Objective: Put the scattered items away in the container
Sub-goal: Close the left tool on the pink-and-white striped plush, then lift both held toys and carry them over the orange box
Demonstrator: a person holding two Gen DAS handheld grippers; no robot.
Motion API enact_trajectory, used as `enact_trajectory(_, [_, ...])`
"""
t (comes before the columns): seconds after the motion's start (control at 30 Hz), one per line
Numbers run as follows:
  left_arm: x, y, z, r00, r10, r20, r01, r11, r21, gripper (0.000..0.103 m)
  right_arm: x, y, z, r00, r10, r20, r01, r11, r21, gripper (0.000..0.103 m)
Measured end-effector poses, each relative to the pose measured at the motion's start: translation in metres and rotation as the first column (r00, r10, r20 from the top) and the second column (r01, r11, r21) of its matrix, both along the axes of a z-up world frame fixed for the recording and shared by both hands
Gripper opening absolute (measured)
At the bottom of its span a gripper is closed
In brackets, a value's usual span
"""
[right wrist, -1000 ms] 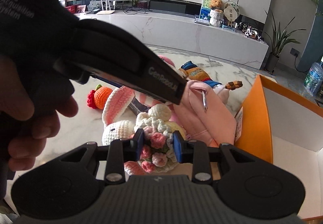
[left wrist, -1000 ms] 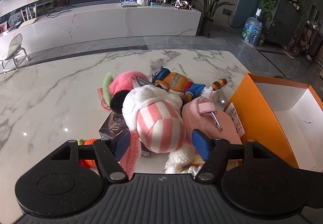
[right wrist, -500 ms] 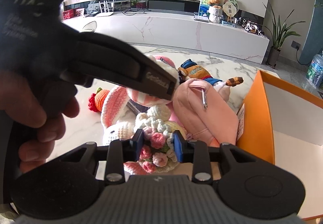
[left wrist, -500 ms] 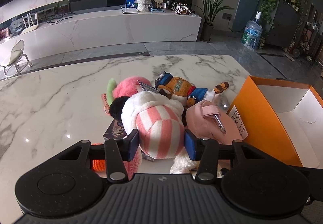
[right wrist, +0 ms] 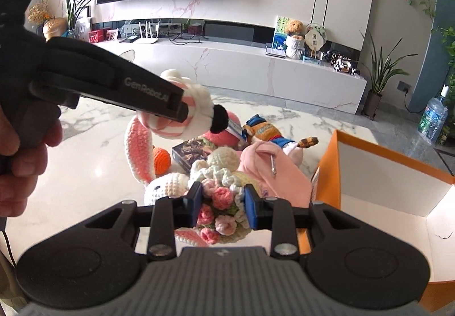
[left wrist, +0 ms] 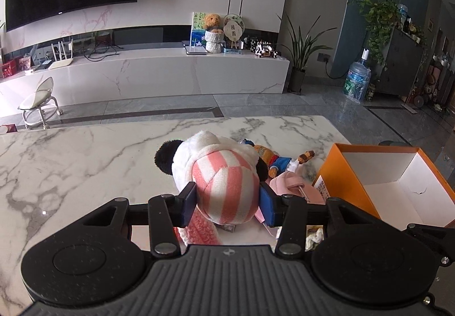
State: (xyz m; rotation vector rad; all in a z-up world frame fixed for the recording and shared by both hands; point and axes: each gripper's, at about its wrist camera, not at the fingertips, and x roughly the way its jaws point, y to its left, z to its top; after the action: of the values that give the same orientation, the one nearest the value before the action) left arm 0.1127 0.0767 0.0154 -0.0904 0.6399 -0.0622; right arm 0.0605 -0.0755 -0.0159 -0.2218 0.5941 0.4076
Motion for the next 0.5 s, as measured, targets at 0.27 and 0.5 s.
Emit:
enact_trajectory(0.27, [-0.022,-0.008,0.048,0.992,-0.002,0.126,0.0,1.0,0.017,0.053,-0.02,-0.013,0.036,0.992,-0.014,0.124,0.014,1.0,-0.003,0.034])
enact_trajectory(0.5, [-0.03,-0.043,0.072,0.978,-0.063,0.199,0.057,0.998,0.034,0.053,-0.028,-0.052,0.059,0.97,-0.116,0.212,0.117,0.993,0.008,0.034])
